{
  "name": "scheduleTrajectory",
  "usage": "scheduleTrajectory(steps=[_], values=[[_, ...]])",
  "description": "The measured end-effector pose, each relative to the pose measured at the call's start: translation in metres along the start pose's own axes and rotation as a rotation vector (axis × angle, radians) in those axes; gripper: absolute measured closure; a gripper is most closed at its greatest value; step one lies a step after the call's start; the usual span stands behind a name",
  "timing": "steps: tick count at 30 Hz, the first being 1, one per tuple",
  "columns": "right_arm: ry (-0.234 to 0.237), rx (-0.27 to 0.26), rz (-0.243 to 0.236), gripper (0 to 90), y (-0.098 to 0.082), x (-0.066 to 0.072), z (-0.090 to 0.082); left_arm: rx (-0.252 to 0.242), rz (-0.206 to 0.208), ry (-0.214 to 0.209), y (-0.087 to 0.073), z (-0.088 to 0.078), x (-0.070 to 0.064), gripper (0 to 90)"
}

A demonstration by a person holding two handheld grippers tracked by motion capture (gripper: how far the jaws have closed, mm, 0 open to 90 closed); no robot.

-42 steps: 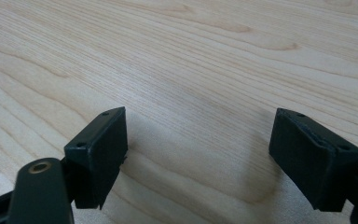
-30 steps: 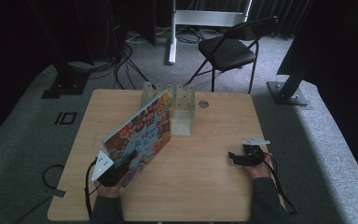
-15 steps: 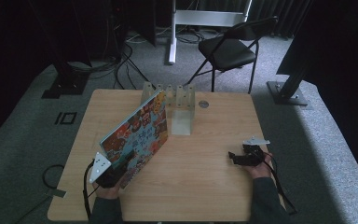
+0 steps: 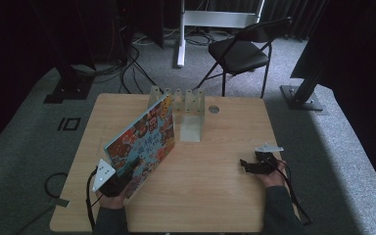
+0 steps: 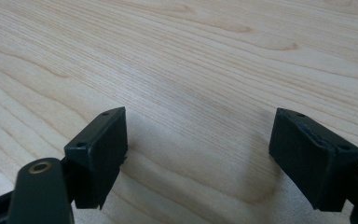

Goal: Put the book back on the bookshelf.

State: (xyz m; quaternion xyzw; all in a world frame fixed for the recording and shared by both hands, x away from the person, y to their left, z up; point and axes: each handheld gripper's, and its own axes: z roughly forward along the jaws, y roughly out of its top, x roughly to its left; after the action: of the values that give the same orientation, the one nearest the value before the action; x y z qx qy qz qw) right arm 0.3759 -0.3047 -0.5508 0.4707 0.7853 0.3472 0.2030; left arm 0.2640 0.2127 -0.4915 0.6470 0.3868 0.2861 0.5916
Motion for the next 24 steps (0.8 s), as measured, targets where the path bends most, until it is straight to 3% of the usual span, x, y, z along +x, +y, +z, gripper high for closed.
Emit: scheduleTrajectory(steps=[10, 24], values=[[0.0, 0.0, 0.001, 19.1, 0.0, 0.0, 0.0, -0.014, -0.016, 0.026, 0.003, -0.002, 0.003, 81.3], [0.0, 0.0, -0.001, 19.1, 0.0, 0.0, 0.0, -0.016, 0.01, 0.093, 0.013, 0.007, -0.001, 81.2]])
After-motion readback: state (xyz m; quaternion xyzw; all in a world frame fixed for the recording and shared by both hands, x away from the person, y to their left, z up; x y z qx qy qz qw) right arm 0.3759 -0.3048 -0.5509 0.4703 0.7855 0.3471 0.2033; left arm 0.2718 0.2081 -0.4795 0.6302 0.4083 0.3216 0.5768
